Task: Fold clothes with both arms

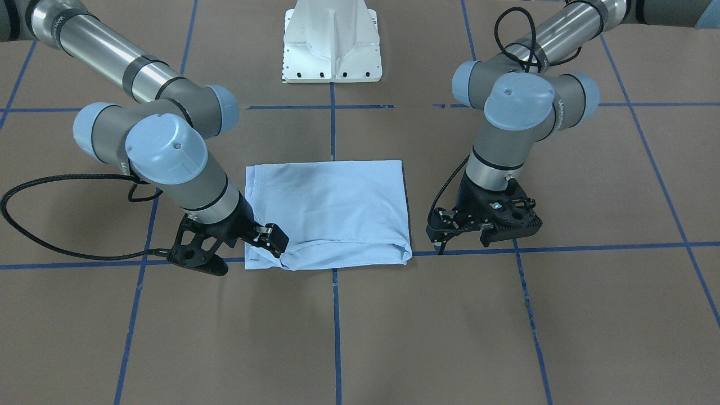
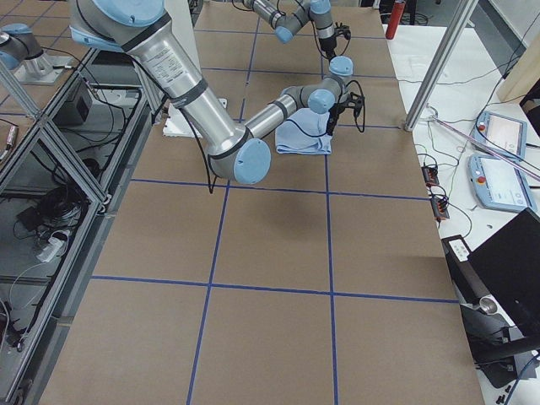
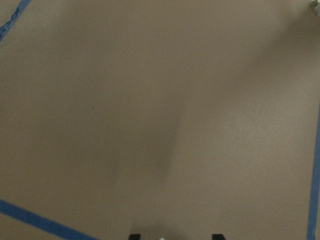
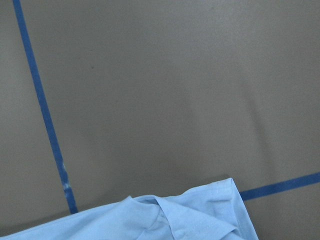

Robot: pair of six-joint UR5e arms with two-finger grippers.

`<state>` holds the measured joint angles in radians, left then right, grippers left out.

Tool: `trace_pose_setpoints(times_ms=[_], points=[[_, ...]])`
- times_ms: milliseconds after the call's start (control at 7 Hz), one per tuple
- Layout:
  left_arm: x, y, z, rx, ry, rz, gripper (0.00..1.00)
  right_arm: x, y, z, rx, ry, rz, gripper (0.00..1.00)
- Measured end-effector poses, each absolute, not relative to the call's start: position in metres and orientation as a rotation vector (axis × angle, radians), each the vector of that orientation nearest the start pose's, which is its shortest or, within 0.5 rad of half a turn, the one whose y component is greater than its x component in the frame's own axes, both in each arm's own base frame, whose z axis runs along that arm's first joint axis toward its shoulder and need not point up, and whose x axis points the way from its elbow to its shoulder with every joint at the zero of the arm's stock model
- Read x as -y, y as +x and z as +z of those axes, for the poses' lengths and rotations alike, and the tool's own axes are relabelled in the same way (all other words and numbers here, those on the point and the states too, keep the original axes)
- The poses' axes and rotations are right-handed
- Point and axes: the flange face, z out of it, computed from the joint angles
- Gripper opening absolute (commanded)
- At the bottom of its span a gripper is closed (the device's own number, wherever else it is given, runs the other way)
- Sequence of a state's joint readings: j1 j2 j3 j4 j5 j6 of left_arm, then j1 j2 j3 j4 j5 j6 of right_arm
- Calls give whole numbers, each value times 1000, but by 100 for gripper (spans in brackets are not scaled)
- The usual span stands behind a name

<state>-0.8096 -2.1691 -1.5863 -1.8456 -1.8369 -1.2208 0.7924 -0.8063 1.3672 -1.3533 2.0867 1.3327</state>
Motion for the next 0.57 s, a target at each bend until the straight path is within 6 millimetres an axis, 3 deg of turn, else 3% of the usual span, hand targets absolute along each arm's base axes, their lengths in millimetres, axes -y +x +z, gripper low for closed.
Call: trace_pose_setpoints(times_ms=[286,571], points=[[560,389,259,-882,249,-292,100,573,-512,252,810,-20,244,100],[555,386,257,-884,231,-284,100,556,-538,260,696,25,161,100]])
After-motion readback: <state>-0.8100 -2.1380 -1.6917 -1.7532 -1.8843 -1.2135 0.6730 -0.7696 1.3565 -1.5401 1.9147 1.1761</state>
